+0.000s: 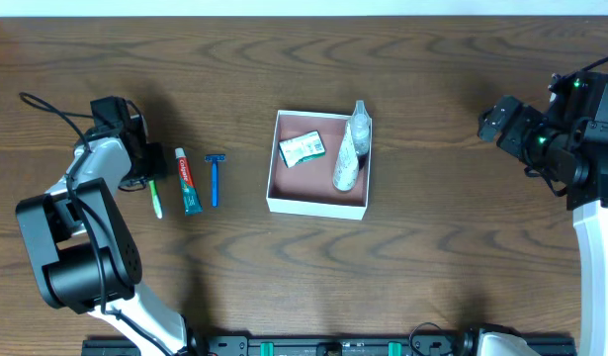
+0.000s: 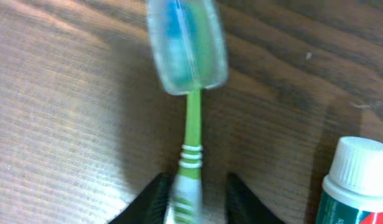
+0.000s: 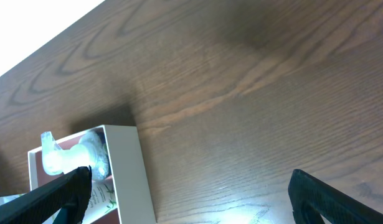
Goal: Pack container
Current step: 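Grasp the green toothbrush with the left gripper, then carry the toothbrush into the box and release it, then grasp the Colgate toothpaste tube with the left gripper, then place the toothpaste tube into the box and release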
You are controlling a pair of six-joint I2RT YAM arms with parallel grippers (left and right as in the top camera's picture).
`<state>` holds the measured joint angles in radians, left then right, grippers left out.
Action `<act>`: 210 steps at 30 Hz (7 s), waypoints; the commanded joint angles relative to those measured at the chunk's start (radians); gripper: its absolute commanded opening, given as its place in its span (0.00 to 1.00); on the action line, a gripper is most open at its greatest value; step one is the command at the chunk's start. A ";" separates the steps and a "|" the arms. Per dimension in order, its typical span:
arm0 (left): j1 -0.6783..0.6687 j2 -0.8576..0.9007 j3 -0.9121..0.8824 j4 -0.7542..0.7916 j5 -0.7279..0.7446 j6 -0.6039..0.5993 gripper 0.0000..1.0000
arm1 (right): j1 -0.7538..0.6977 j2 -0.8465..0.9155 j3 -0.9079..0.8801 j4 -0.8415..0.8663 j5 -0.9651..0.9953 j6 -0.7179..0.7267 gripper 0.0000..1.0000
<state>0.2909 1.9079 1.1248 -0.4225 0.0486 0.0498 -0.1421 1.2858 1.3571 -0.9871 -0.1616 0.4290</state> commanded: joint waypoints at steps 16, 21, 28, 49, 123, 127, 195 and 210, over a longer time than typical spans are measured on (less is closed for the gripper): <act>-0.076 -0.202 0.018 -0.114 -0.034 0.009 0.06 | -0.007 -0.001 0.002 -0.001 -0.003 0.008 0.99; -0.205 -0.425 0.018 -0.165 -0.034 0.009 0.06 | -0.007 -0.001 0.002 -0.001 -0.003 0.008 0.99; -0.484 -0.597 0.018 -0.163 -0.034 0.002 0.06 | -0.007 -0.001 0.002 -0.001 -0.003 0.008 0.99; -0.785 -0.177 0.008 0.125 -0.140 -0.107 0.06 | -0.007 -0.001 0.002 -0.001 -0.003 0.008 0.99; -0.185 -0.021 -0.003 -0.141 -0.022 -0.130 0.43 | -0.007 -0.001 0.002 -0.001 -0.003 0.008 0.99; -0.185 -0.021 -0.004 -0.152 -0.022 -0.149 0.41 | -0.007 -0.001 0.002 -0.002 -0.003 0.008 0.99; -0.770 -0.140 0.072 0.043 0.048 -0.217 0.25 | -0.007 -0.001 0.002 -0.002 -0.003 0.008 0.99; -0.648 -0.509 0.079 -0.148 -0.203 -0.219 0.49 | -0.007 -0.001 0.002 -0.001 -0.003 0.008 0.99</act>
<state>-0.4213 1.4048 1.1938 -0.5220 -0.0280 -0.1616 -0.1421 1.2858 1.3571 -0.9871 -0.1616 0.4290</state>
